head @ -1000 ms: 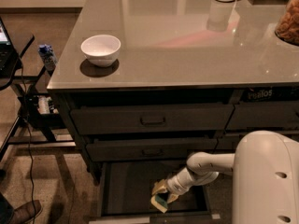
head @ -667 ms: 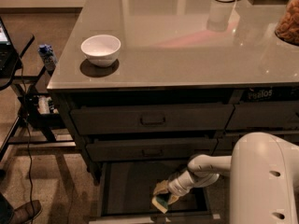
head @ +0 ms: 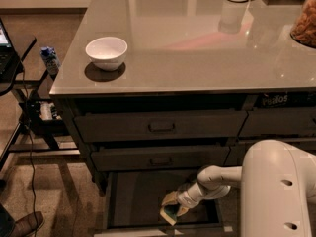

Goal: Place sponge into bottom drawer

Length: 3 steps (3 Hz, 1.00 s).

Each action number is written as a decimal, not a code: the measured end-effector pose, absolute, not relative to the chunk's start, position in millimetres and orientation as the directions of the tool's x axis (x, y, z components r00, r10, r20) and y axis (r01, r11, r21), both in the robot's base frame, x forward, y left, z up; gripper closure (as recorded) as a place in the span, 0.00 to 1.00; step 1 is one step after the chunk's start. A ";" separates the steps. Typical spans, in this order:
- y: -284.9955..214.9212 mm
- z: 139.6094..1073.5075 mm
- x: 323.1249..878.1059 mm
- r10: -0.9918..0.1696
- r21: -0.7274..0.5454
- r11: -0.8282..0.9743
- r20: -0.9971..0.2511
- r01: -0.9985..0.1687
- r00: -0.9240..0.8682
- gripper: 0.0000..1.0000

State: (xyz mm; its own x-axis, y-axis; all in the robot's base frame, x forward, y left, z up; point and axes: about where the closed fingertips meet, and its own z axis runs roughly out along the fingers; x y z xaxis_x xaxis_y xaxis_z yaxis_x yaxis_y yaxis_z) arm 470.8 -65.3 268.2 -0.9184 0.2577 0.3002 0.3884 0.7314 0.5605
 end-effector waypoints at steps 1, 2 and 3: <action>-69.8 253.3 476.1 0.306 0.554 0.718 0.293 0.422 -0.906 1.00; -74.4 235.8 478.6 0.342 0.546 0.705 0.300 0.454 -0.891 1.00; -77.2 219.6 480.5 0.363 0.541 0.692 0.313 0.479 -0.878 1.00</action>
Offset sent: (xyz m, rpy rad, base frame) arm 0.0131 -0.0186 -0.0522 -0.0277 0.0125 -0.1375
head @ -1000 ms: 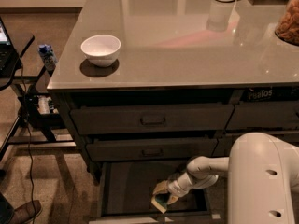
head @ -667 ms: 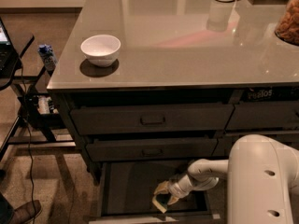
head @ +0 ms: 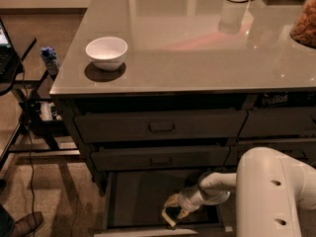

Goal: Place sponge into bottom drawer

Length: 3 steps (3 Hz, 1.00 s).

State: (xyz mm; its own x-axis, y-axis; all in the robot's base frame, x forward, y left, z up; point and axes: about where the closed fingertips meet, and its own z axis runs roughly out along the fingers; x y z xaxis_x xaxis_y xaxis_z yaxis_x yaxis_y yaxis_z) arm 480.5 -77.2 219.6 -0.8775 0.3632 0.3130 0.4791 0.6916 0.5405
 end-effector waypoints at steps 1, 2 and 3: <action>-74.7 202.6 487.9 0.362 0.538 0.689 0.325 0.485 -0.874 1.00; -64.3 170.0 511.7 0.337 0.534 0.690 0.360 0.489 -0.870 1.00; -61.6 164.7 518.5 0.340 0.532 0.690 0.360 0.491 -0.869 1.00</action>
Offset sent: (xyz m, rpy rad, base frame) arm 0.0336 0.0075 -0.0484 0.0132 0.0269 0.0162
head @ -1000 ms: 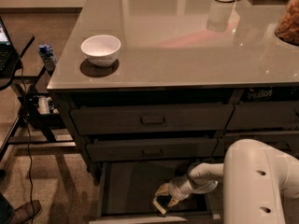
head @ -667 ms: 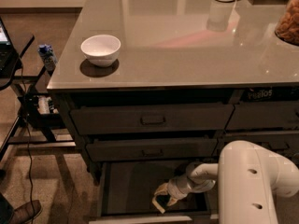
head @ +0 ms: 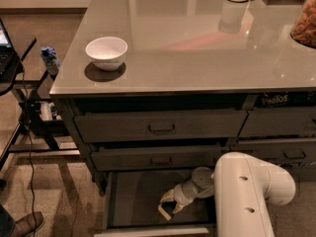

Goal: Place sponge into bottom drawer

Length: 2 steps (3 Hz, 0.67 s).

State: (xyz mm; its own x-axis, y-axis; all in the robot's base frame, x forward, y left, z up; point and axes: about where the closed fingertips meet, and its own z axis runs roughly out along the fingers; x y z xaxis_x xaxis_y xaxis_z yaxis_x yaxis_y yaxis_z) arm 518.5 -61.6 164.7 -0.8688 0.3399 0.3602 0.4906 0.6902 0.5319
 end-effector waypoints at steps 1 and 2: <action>-60.6 160.9 525.4 0.343 0.523 0.686 0.381 0.506 -0.859 1.00; -60.5 161.1 526.1 0.343 0.524 0.686 0.380 0.505 -0.859 0.81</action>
Offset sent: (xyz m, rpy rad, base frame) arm 0.0058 0.0008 -0.0033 0.0027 0.0189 -0.0044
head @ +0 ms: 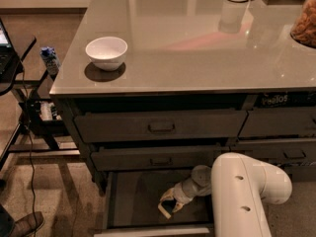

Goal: Place sponge into bottom drawer

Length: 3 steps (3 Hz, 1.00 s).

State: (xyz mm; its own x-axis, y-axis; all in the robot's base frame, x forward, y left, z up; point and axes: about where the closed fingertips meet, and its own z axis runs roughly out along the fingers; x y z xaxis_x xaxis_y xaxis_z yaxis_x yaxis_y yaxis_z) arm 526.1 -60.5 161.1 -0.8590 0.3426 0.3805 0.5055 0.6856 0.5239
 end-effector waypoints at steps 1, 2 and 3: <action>-60.5 161.1 526.1 0.343 0.524 0.686 0.381 0.505 -0.859 0.58; -60.5 161.1 526.0 0.342 0.524 0.686 0.381 0.505 -0.859 0.35; -60.5 161.1 526.0 0.342 0.524 0.686 0.381 0.505 -0.859 0.12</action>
Offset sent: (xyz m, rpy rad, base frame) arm 0.0000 0.0000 0.0000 0.0000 0.0000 0.0000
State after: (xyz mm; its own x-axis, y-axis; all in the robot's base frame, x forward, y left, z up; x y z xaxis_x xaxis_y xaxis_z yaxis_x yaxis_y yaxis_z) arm 526.0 -60.5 161.1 -0.8590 0.3425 0.3806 0.5055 0.6856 0.5239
